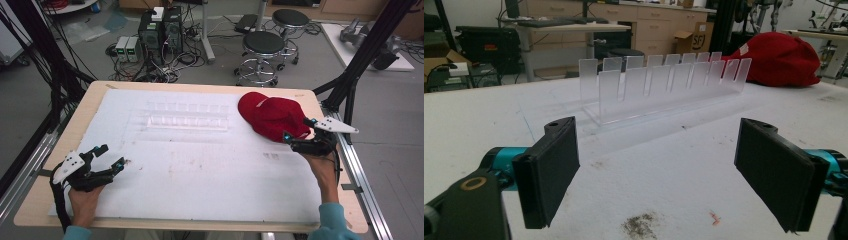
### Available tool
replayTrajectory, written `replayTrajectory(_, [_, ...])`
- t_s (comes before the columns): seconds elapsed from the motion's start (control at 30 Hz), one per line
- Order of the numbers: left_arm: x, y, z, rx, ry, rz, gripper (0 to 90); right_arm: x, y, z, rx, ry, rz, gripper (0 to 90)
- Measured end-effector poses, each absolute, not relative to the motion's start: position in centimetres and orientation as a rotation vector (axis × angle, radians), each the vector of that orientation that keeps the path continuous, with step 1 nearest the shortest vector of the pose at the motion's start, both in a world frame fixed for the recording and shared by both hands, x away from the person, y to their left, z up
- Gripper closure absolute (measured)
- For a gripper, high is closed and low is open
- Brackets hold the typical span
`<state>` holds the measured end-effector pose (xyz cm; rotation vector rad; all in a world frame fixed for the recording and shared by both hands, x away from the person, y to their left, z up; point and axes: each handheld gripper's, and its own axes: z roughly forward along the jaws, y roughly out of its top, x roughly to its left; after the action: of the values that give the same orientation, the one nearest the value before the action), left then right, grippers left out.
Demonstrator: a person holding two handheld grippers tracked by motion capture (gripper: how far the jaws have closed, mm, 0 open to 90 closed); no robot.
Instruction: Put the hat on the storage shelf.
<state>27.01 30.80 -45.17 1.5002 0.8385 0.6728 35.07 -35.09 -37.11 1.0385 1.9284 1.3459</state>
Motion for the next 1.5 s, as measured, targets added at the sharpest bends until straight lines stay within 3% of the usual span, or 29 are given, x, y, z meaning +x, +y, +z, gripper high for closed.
replayTrajectory(0.5, [27.0, 30.7, -45.2, 1.501, 0.835, 0.681, 18.1, 42.1, -37.3, -34.3, 1.010, 2.117, 1.112, 6.7])
replayTrajectory(1.23, [26.9, 30.7, -45.2, 1.504, 0.833, 0.685, 18.2, 45.6, -37.4, -39.4, 1.226, 2.256, 0.977, 6.9])
replayTrajectory(1.5, [26.9, 30.7, -45.2, 1.505, 0.834, 0.684, 18.2, 46.1, -37.4, -40.1, 1.265, 2.279, 0.977, 27.5])
